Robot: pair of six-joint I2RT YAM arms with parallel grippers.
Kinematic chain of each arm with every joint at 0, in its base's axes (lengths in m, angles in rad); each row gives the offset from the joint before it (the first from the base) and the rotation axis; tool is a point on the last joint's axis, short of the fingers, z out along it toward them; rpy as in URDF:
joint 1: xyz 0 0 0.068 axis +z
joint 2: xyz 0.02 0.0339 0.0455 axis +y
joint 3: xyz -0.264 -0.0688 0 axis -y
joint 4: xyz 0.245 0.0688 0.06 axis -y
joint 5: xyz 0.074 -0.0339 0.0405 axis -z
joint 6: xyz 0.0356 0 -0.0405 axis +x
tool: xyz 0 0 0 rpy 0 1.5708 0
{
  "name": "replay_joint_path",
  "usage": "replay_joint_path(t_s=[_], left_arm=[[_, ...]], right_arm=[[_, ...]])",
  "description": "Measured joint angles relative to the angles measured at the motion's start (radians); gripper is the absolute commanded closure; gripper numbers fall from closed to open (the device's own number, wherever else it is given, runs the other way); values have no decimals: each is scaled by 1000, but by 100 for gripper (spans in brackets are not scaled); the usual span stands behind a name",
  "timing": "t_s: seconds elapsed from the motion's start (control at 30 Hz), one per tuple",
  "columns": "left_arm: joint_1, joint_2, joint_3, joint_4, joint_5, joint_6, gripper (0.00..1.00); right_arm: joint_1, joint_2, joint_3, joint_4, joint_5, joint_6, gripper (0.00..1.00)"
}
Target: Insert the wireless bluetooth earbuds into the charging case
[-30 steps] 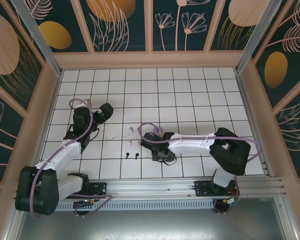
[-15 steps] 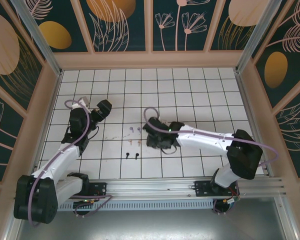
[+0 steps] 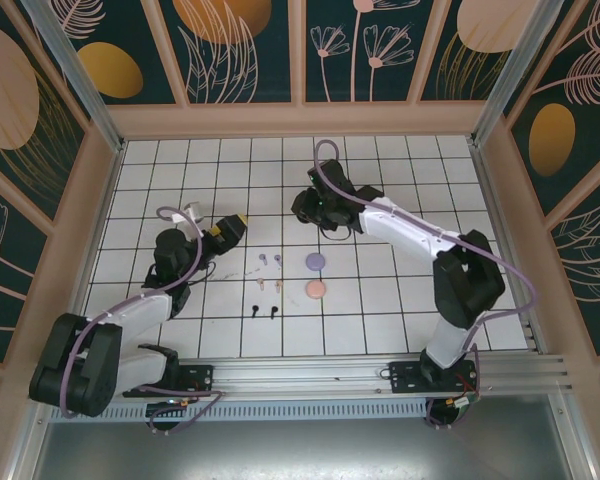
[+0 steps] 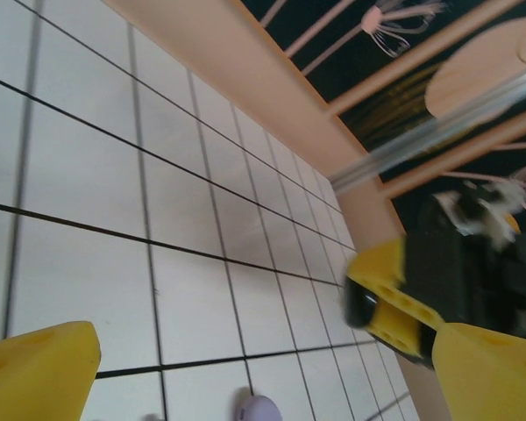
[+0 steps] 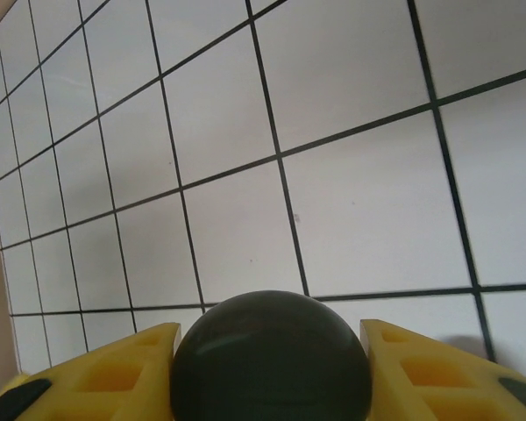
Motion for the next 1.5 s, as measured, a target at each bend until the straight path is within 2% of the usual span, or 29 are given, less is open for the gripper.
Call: replay_joint_path(t_s=[0.3, 0.67, 0.9, 1.5], left_arm=[[-105, 191, 5, 163, -8, 6, 7], [-190, 363, 87, 271, -18, 32, 23], [-196, 402, 103, 324, -39, 38, 32], [-196, 487, 170, 409, -64, 33, 43]], right_arm=[[-11, 108, 30, 67, -106, 118, 66], [4, 118, 82, 106, -134, 186, 66], [15, 119, 96, 106, -141, 190, 66], [33, 119, 97, 137, -164, 216, 66]])
